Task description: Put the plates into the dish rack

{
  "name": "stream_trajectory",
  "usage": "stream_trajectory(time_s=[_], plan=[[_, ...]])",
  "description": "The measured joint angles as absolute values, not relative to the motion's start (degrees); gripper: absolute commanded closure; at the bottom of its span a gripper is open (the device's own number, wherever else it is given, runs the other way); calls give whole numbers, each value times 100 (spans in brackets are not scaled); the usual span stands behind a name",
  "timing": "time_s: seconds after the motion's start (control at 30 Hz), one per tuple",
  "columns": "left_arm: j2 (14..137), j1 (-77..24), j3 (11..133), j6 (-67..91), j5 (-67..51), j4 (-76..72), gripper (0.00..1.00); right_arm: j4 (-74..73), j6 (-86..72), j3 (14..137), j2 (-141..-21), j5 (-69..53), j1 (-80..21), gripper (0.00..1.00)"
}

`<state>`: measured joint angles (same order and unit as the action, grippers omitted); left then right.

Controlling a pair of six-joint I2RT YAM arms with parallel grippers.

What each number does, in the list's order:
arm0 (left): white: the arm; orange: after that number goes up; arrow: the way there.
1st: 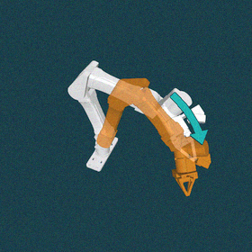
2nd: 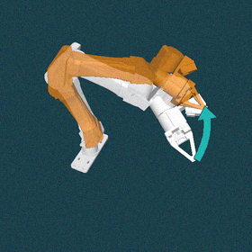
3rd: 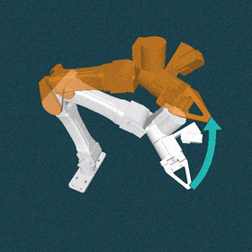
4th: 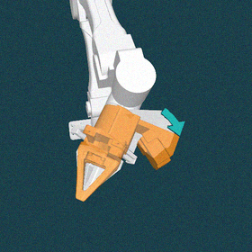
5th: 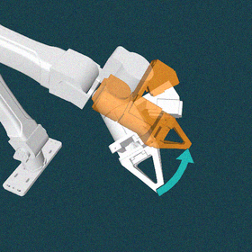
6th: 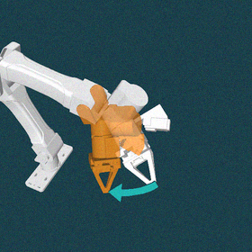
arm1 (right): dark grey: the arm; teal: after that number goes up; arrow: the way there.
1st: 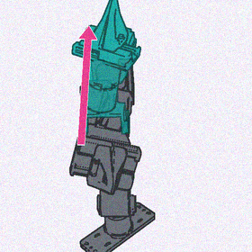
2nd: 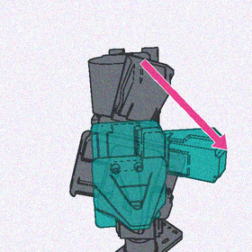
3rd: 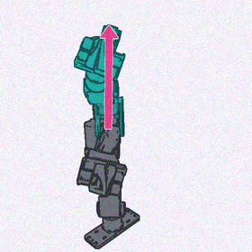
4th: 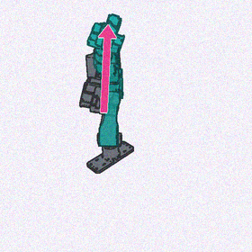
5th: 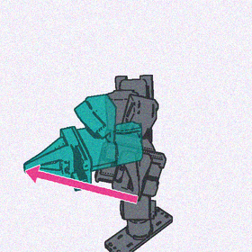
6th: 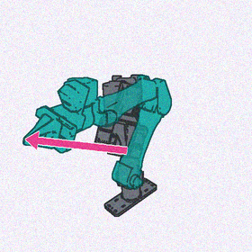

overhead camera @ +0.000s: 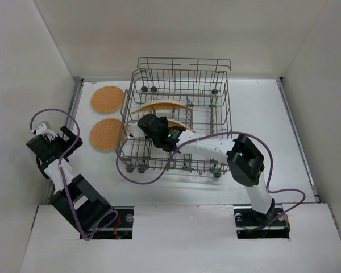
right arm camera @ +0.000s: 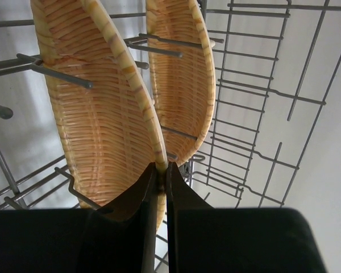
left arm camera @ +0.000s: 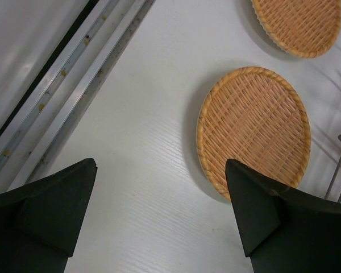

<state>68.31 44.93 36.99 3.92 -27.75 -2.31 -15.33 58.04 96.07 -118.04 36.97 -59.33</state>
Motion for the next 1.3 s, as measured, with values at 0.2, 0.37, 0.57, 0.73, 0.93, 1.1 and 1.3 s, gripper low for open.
stream_trajectory(time_s=[0.2,0.37,0.57,0.73,0.93,1.1,1.3], plan=[[6831,4510,3699,395,-2788,-231,0,-1466,5660,9623,-11963,3507,-5933,47],[6831,4510,3699,395,-2792,-231,0,-1490,5588,9564,-11968,3363,-5933,27],[6862,4510,3699,395,-2801,-231,0,-1586,5518,9183,-11518,3295,-5933,22],[6862,4510,3699,395,-2801,-231,0,-1625,5468,9089,-10556,3299,-5931,22],[6862,4495,3699,395,-2779,-231,0,-1472,5413,8890,-9231,3293,-5653,24],[6862,4401,3699,388,-2729,-231,0,-1367,5122,8396,-8466,3247,-4630,18],[6860,4189,3699,316,-2596,-211,0,-1529,4185,7522,-7771,3024,-2698,13]])
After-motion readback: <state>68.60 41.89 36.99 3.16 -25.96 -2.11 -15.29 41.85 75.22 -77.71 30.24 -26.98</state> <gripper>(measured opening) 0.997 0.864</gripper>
